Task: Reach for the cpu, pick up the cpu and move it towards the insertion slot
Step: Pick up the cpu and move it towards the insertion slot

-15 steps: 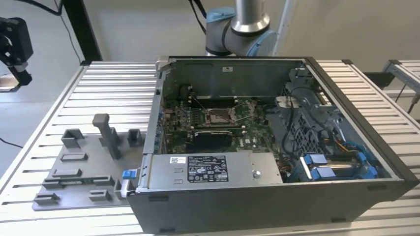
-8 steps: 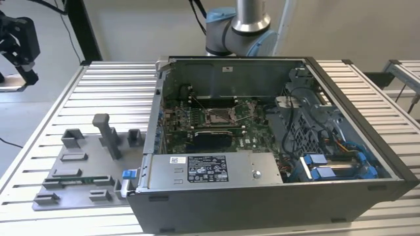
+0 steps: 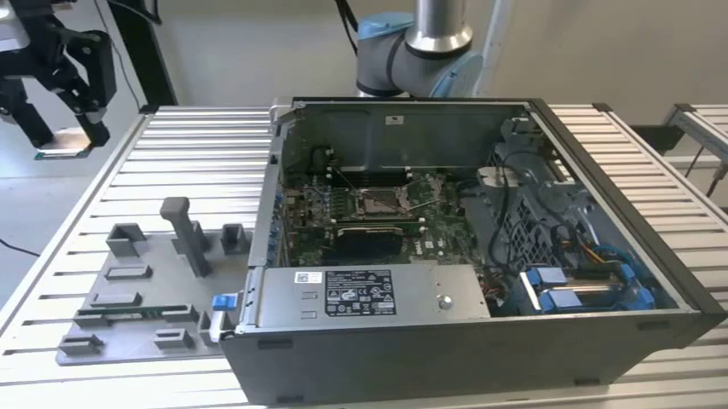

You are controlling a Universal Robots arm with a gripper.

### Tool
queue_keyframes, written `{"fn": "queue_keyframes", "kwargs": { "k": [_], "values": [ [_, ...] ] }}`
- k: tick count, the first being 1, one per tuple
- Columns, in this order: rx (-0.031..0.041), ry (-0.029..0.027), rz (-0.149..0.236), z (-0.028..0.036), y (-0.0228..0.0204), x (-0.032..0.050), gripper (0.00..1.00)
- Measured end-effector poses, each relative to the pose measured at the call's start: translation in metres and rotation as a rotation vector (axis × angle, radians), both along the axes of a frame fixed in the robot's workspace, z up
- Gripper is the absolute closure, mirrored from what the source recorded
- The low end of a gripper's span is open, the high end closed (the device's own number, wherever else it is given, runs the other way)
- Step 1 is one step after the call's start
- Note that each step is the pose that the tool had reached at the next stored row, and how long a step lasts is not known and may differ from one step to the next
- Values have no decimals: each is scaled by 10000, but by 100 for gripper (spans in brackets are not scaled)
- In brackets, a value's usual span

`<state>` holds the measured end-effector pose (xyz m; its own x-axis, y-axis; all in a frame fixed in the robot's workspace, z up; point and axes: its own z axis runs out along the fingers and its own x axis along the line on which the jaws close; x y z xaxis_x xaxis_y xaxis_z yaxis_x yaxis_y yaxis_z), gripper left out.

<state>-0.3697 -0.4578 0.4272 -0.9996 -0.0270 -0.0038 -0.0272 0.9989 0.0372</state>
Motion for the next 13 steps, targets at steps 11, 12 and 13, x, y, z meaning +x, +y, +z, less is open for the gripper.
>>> {"fn": "queue_keyframes", "kwargs": {
  "k": [11,12,13],
  "values": [
    [-1,1,0,-6,0,501,100],
    [0,0,0,-8,0,548,100],
    [0,0,1,-9,0,594,100]
  ]
}}
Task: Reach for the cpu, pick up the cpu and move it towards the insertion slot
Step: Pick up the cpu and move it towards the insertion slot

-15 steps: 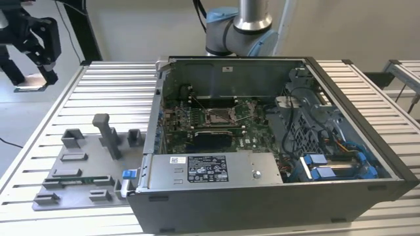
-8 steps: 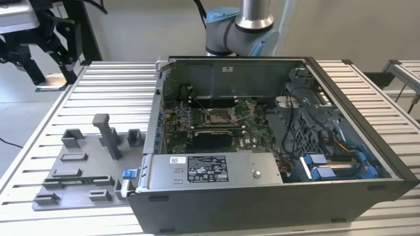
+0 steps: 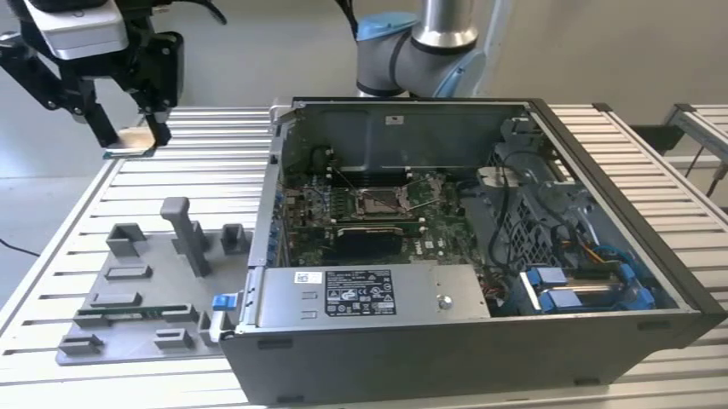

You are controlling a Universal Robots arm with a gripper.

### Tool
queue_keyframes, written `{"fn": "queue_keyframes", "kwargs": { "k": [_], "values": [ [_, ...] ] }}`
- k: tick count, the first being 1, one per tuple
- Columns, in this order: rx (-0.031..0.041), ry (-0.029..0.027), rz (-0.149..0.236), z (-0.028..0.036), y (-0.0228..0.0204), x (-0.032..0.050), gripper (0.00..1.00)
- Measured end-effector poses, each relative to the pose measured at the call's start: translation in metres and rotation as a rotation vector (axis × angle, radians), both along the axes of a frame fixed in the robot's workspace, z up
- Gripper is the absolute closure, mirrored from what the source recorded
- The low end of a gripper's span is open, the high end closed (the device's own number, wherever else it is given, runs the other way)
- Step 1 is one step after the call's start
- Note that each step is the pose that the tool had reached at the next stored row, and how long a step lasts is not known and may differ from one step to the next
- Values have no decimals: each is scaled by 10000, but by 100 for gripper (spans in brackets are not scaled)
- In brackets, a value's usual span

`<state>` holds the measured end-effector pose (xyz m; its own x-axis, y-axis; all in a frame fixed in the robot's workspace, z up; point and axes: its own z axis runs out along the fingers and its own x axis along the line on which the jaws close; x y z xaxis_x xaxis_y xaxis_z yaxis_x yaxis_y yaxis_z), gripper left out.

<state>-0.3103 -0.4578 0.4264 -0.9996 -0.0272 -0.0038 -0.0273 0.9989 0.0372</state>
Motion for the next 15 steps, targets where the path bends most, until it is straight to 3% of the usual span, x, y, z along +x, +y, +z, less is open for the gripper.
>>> {"fn": "queue_keyframes", "kwargs": {
  "k": [15],
  "values": [
    [1,0,11,-34,-1,681,100]
  ]
}}
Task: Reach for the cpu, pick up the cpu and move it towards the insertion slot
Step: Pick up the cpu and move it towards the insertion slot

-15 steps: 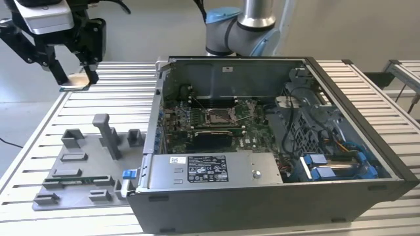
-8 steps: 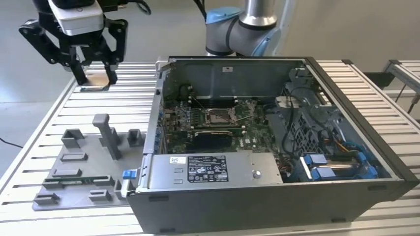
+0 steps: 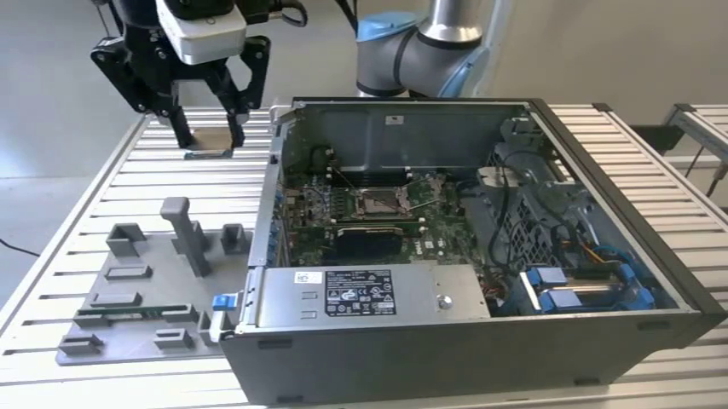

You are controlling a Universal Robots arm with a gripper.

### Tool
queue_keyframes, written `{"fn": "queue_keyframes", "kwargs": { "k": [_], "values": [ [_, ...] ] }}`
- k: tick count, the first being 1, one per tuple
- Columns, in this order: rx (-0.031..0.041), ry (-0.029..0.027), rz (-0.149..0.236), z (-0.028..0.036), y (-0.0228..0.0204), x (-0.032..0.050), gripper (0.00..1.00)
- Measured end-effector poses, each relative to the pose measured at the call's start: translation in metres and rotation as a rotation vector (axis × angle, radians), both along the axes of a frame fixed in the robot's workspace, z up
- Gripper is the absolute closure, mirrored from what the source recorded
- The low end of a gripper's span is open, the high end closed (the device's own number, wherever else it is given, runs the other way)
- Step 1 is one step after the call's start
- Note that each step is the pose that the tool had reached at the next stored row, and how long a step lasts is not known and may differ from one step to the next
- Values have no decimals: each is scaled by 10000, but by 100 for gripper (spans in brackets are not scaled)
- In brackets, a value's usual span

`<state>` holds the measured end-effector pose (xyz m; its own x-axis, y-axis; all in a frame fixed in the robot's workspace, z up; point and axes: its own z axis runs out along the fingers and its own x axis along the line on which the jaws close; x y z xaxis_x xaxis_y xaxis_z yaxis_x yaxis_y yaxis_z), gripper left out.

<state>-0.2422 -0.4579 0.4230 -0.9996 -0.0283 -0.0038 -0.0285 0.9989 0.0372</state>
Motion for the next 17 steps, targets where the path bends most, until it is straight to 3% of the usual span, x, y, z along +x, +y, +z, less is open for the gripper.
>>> {"fn": "queue_keyframes", "kwargs": {
  "k": [17],
  "values": [
    [-31,0,0,-82,4,775,100]
  ]
}}
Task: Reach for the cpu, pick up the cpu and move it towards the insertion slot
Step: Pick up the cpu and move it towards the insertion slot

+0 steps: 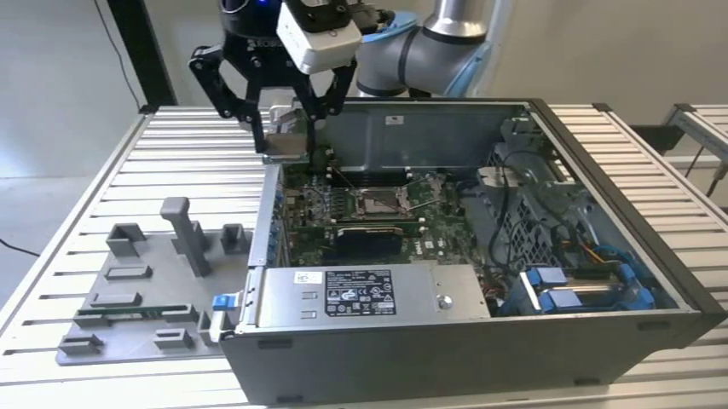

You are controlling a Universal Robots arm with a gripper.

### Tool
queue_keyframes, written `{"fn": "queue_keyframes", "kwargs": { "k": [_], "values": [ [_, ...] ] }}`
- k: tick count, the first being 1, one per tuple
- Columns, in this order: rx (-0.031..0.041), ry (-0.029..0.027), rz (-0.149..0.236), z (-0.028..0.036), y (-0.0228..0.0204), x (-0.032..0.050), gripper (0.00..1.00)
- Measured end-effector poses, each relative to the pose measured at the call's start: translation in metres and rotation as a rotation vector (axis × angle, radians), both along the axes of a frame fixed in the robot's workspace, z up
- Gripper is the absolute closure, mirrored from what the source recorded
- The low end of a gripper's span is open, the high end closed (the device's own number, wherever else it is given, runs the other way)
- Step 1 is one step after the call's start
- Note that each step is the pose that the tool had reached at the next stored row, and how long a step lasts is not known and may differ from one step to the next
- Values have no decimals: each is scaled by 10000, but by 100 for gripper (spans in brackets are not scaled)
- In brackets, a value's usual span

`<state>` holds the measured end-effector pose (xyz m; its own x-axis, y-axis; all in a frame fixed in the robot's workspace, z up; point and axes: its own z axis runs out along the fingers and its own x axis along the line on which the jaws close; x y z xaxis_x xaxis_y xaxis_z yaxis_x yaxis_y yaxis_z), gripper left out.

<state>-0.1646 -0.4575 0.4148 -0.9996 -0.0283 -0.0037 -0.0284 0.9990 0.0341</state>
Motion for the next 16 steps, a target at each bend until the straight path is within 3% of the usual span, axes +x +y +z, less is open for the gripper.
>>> {"fn": "queue_keyframes", "kwargs": {
  "k": [8,16],
  "values": [
    [-114,-14,0,-41,63,363,100],
    [-282,-112,0,-63,245,626,100]
  ]
}}
